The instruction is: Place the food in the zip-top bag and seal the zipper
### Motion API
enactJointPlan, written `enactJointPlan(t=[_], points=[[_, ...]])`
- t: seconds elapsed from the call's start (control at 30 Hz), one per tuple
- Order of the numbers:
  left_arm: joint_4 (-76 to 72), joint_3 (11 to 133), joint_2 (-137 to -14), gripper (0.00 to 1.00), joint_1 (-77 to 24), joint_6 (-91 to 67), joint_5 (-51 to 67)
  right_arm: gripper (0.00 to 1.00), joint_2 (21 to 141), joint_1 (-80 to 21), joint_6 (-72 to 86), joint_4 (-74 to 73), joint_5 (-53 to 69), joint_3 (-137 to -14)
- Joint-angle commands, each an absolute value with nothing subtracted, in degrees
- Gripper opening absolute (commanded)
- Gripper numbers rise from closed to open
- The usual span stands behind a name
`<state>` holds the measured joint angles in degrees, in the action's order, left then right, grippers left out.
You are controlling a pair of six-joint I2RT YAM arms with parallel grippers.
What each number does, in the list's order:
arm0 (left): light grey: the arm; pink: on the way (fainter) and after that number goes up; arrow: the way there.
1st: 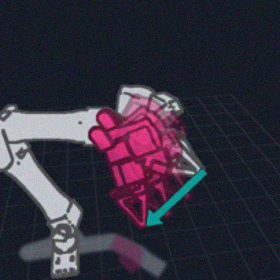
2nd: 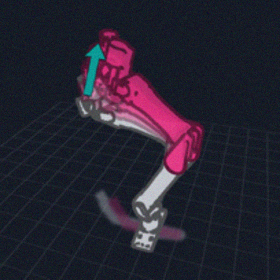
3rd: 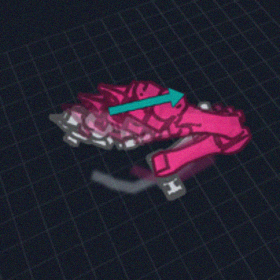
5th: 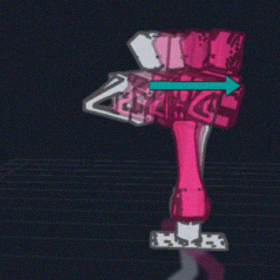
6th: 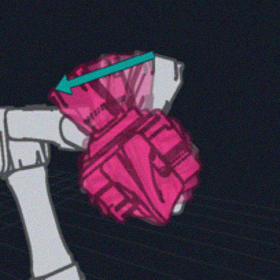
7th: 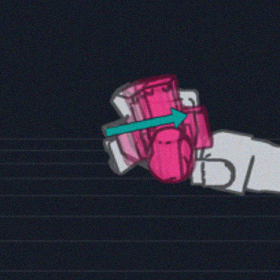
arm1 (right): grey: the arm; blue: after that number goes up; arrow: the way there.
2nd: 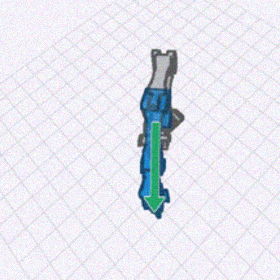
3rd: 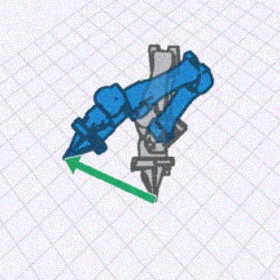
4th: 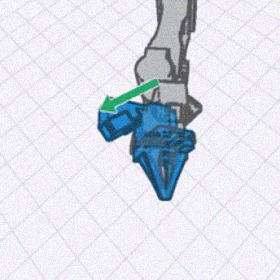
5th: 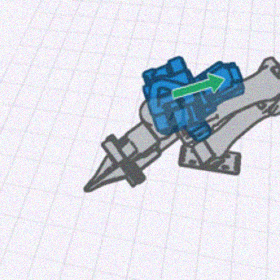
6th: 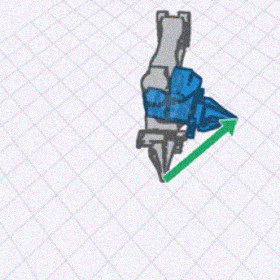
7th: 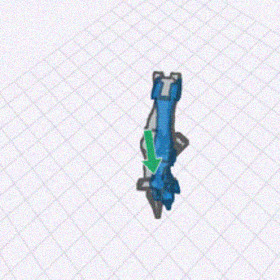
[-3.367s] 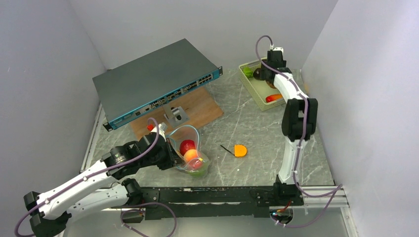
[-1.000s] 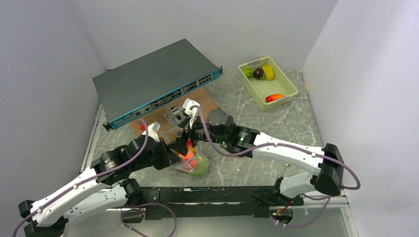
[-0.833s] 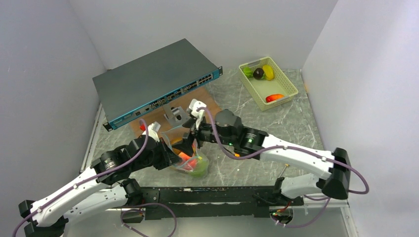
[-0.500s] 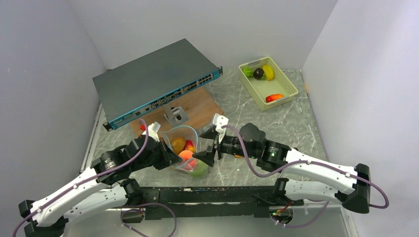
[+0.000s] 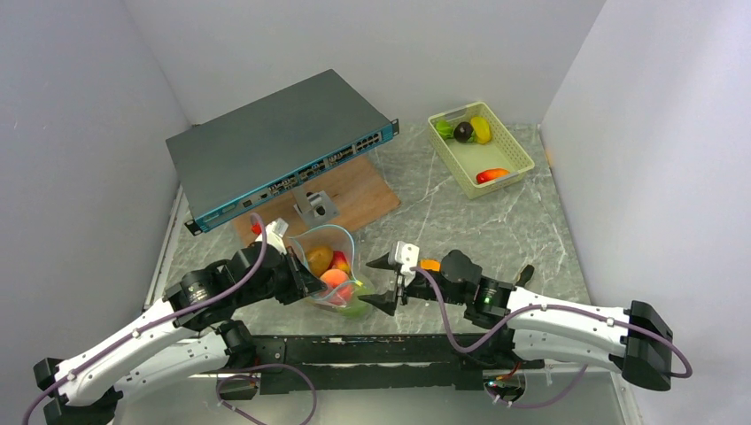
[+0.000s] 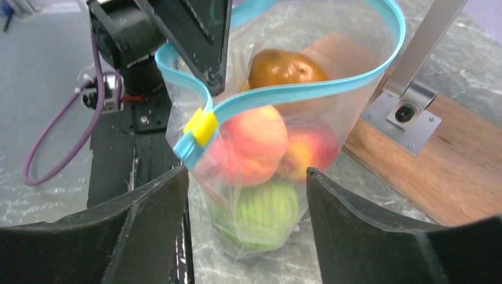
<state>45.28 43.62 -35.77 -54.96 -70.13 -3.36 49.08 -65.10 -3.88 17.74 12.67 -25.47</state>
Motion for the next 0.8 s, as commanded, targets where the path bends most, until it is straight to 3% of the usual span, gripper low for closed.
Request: enactJointPlan(t=[0.0,0.3,0.37,0.57,0.6,0.77], points=[[43.7,44.2,-35.1,0.00,-55.1,-71.1,-3.9,0.67,51.0,-65.5,-4.3,28.9,13.5,-25.9],[46.5,45.9,-35.4,0.00,-55.2,-69.9,-5.3,0.43,52.3,-65.7,-3.5,29.1,13.4,-26.3],[46.7,46.1,-34.9,0.04,-55.2,-68.9,-5.6,0.38,52.0,-65.8,-3.5,28.6,13.0,-26.4],[47.3,49.8,-33.4,0.48,-55.2,-60.3,-6.3,0.02,52.2,-65.7,-2.3,26.4,12.7,-28.0],[47.5,51.1,-33.3,0.58,-55.2,-57.9,-6.0,0.00,52.5,-65.6,-2.1,26.2,13.1,-28.2],[48.3,59.6,-34.8,0.84,-55.4,-42.2,-3.3,0.00,52.3,-65.7,-0.9,26.6,14.6,-27.8]])
